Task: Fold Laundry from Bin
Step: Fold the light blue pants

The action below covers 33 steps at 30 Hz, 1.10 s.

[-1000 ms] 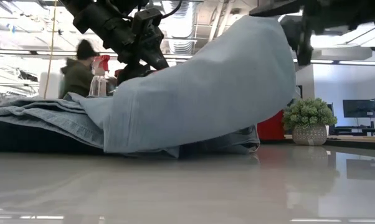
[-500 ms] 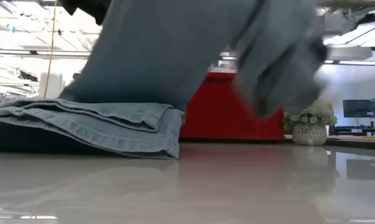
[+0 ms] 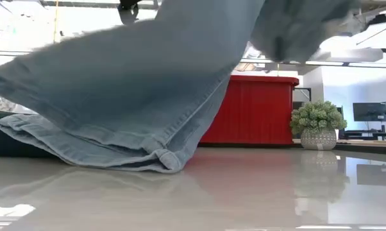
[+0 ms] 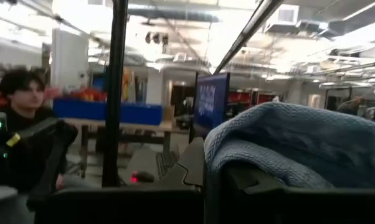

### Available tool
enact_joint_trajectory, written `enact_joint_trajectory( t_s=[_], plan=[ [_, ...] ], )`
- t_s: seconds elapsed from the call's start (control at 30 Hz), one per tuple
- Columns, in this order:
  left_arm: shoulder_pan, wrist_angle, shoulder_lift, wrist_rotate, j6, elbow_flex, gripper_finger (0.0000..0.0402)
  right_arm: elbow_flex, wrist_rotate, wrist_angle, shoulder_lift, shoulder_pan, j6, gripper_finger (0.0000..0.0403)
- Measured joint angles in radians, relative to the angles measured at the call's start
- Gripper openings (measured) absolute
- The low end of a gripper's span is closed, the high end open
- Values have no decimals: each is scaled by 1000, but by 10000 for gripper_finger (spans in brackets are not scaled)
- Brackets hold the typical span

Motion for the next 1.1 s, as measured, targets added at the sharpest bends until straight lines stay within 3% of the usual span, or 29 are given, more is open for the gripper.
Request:
enact_joint_trajectory(
  t_s=[0.1,0.33,0.4,0.57,0.67,0.8,0.93,1.1],
  plan=[
    [-1,-10,40,27,-16,0,171,33,-62,-5,19,-22,3,39],
    [-49,26,169,203,112,0,171,52,-57,29,21,-63,4,39],
    [-75,54,201,125,142,-1,171,52,-51,35,20,-72,8,39],
    [-142,211,295,-213,244,-1,171,52,-50,38,20,-94,6,40],
    [-171,372,358,-275,281,0,171,52,-50,46,21,-111,7,40],
    [-202,509,465,-227,281,52,171,52,-8,126,28,-146,30,40],
    [-227,516,561,-156,283,166,171,53,9,262,51,-186,41,40],
    [-239,491,608,129,303,296,171,53,29,355,82,-225,31,40]
  ],
)
